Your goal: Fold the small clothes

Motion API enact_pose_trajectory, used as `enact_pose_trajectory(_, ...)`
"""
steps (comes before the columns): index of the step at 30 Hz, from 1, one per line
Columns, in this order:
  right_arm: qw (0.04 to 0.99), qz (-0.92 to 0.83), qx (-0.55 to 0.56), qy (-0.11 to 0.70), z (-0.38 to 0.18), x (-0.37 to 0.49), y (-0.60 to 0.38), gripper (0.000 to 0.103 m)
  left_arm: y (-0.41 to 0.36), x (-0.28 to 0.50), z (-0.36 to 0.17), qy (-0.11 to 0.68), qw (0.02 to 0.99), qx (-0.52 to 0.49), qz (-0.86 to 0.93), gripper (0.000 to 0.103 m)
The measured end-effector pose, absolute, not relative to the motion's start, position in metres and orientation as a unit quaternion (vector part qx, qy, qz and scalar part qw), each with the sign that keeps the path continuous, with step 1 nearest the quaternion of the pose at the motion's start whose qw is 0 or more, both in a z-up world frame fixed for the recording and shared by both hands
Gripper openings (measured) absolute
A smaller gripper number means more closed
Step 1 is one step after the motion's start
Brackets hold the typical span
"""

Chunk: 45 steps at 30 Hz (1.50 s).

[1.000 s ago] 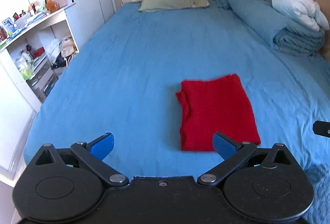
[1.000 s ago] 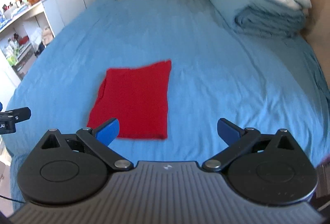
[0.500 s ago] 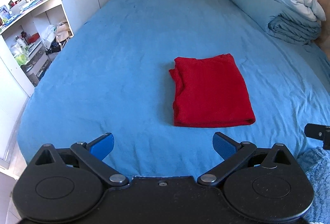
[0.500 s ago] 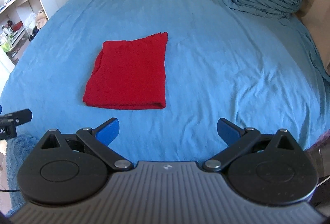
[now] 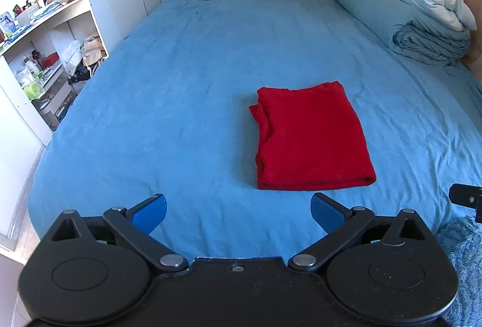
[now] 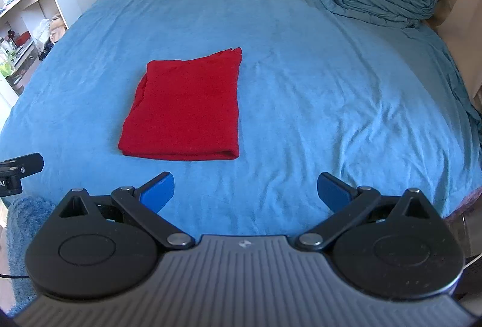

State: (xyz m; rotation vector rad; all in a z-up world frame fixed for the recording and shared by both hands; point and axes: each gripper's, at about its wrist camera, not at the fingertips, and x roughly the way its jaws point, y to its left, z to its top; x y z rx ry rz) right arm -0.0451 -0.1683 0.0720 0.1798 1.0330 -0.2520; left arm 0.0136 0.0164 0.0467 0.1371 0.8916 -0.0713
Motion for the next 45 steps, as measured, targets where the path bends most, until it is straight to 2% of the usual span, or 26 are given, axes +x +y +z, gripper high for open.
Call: enact_pose_trajectory(45, 0.857, -0.125, 0.094, 0.492, 0.0738, -0.0472, -0.1761, 0.103, 0.0212, 0.0131, 0.0545, 0.421, 0.903, 0.072, -0.042, 0.103)
